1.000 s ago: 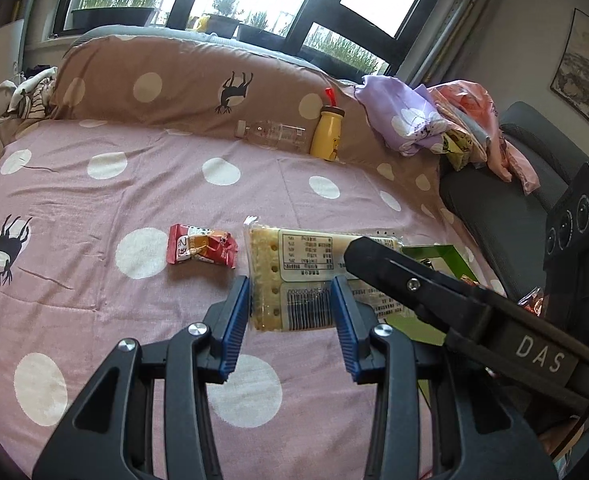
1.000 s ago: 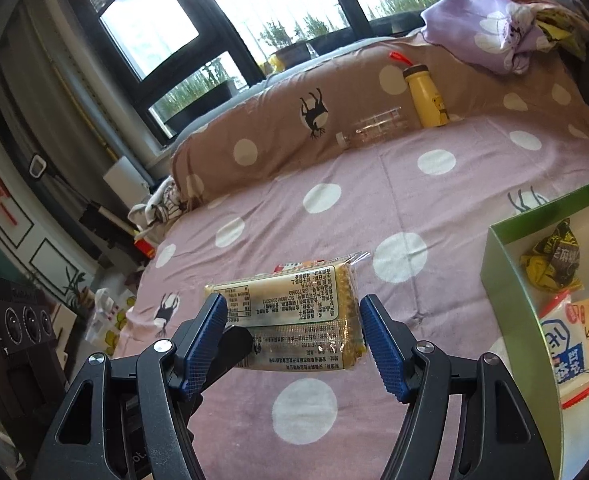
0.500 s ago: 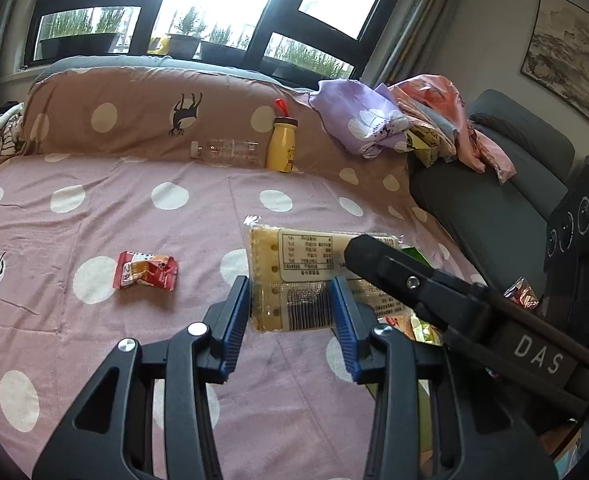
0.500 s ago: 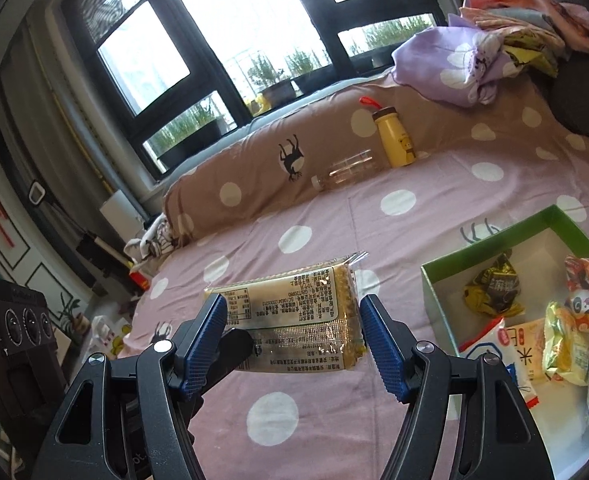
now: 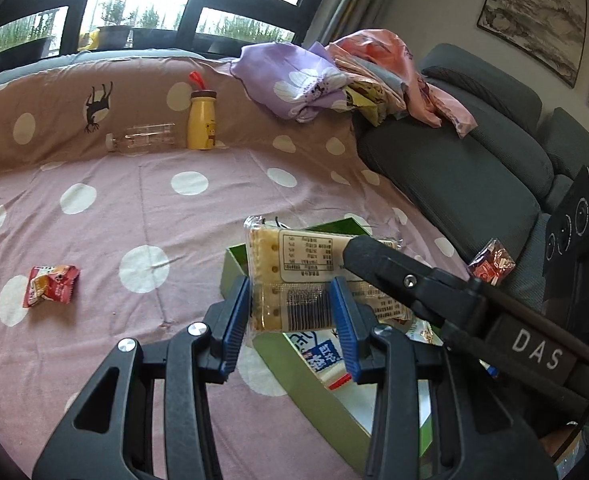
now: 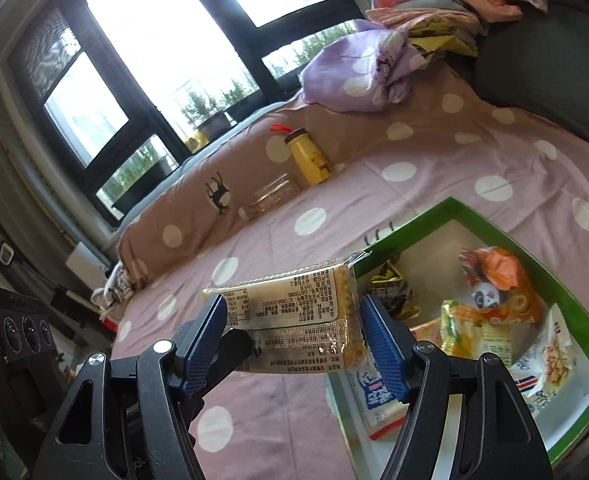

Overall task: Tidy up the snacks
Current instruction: 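Carry the biscuit pack over the green box and release it, then move the right gripper to the small red candy pack and grasp it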

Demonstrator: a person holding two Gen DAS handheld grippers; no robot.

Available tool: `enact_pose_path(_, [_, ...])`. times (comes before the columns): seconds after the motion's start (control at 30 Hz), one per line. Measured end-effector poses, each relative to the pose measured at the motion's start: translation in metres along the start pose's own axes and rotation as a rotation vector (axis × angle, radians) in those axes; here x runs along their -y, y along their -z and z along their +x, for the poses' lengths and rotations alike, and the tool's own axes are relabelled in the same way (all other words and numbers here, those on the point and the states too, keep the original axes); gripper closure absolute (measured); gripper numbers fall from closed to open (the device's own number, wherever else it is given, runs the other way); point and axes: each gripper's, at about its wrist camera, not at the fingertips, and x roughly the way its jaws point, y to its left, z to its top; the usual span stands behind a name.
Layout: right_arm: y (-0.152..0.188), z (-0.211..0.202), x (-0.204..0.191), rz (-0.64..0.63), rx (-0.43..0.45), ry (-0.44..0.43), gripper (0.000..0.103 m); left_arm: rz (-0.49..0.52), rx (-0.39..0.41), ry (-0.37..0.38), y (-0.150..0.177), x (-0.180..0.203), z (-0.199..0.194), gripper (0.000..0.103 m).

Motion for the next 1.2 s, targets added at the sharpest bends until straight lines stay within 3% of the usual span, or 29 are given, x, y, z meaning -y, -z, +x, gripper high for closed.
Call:
enact_pose_path(0.57, [-0.004, -0.006, 0.066, 0.164, -0.035, 0.206, 0.032, 0.013, -0.186, 0.128, 0.006, 0.035, 0.066, 0.062])
enact_pose_path(0.83, [-0.005, -0.006, 0.067, 0.191, -0.013, 0.276, 0.023, -0.01, -0.178, 0.13, 0.007, 0.021, 0.055, 0.028])
enact_pose_path(0.97, [-0.008, -0.011, 0.044, 0.137, 0.028, 0.212, 0.022, -0.029, -0.121, 0.041, 0.001, -0.011, 0.028, 0.027])
enact_pose_path(1.07, [-0.009, -0.003, 0.017, 0.086, 0.014, 0.103, 0.018, -0.085, -0.09, -0.045, -0.001, -0.055, 0.005, 0.018])
enact_pose_path(1.1, [-0.008, 0.002, 0.006, 0.066, 0.0, 0.066, 0.014, -0.104, -0.082, -0.089, -0.001, -0.074, -0.003, 0.014])
enact_pose_path(1.2, [-0.003, 0.022, -0.029, 0.004, -0.056, -0.036, 0.013, -0.143, -0.081, -0.238, 0.004, -0.131, -0.025, 0.014])
